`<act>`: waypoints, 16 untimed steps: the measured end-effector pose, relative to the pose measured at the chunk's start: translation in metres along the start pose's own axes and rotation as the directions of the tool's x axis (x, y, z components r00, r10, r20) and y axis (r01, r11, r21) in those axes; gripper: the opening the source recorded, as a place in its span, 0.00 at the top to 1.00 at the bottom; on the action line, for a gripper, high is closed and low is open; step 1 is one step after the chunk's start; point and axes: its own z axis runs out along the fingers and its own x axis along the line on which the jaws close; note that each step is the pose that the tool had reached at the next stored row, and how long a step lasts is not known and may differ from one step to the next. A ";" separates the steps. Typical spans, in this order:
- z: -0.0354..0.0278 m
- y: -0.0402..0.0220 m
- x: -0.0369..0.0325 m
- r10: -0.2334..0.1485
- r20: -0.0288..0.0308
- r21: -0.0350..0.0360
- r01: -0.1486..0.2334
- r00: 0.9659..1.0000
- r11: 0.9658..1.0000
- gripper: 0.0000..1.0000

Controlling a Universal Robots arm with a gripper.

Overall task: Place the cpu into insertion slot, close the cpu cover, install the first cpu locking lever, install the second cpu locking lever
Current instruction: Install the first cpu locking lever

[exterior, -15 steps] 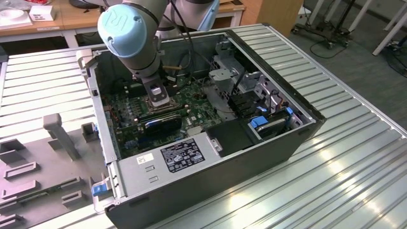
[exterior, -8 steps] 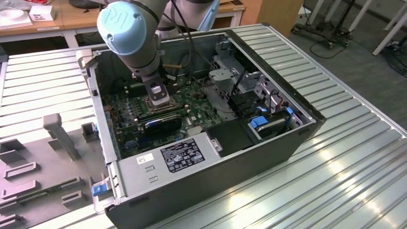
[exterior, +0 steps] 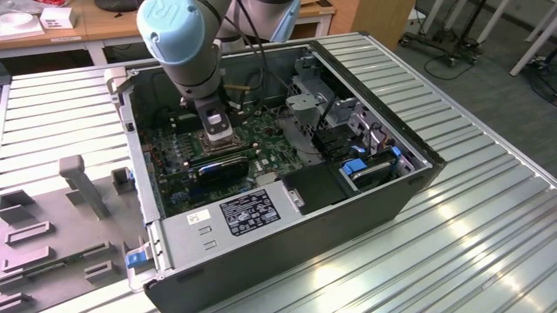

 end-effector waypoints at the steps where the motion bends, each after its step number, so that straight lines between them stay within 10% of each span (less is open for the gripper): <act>1: 0.0002 0.0002 -0.0004 0.000 -0.001 0.020 0.000 1.000 1.000 0.89; 4: -0.0001 0.0011 -0.0015 -0.001 -0.004 0.066 0.002 1.000 0.998 0.89; 12: -0.0106 0.0076 -0.0037 0.005 -0.018 0.103 -0.003 1.000 0.995 0.89; 16: -0.0111 0.0078 -0.0039 0.001 -0.014 0.168 0.001 1.000 0.986 0.89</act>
